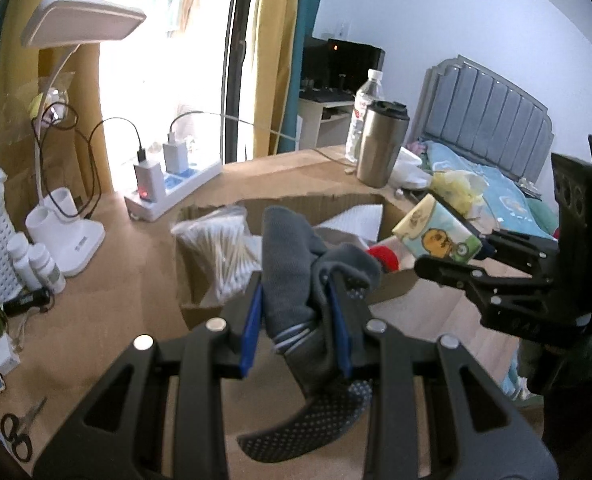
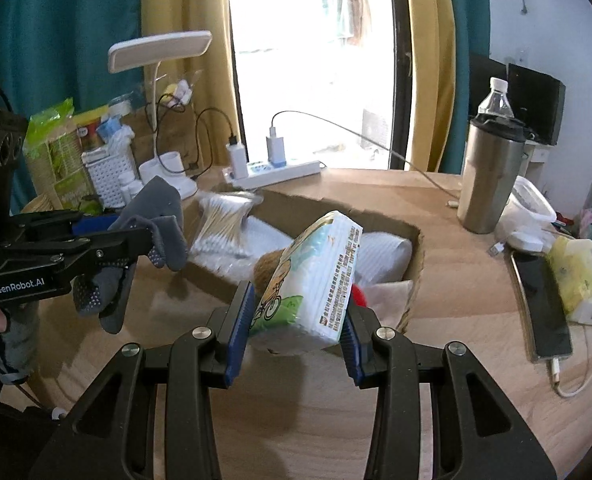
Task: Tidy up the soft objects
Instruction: 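Carry the tissue pack and grey sock with both grippers down into the box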
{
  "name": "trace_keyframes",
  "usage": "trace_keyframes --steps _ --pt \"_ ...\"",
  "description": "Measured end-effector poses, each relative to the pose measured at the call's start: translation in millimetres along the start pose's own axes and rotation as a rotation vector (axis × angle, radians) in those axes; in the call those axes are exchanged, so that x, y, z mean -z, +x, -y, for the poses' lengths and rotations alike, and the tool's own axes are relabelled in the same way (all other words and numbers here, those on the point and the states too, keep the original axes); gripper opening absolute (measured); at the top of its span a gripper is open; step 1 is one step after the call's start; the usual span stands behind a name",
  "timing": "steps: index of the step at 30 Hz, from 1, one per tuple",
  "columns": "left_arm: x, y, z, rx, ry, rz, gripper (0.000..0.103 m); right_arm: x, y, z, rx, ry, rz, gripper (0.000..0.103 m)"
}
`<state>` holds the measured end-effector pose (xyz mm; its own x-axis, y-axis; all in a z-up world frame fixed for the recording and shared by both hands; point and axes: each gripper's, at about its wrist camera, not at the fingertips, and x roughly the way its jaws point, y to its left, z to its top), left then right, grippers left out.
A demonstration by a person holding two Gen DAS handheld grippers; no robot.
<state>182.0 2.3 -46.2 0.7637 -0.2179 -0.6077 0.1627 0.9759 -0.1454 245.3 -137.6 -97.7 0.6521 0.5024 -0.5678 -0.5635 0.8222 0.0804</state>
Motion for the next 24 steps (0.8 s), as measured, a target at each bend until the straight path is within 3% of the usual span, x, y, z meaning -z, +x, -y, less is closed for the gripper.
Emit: trace_keyframes --steps 11,24 --pt "-23 16 -3 0.001 0.013 0.02 0.032 -9 8 31 0.024 0.057 0.033 0.042" --pt "-43 52 -5 0.009 0.013 0.012 0.032 -14 34 57 0.037 0.082 0.011 0.042"
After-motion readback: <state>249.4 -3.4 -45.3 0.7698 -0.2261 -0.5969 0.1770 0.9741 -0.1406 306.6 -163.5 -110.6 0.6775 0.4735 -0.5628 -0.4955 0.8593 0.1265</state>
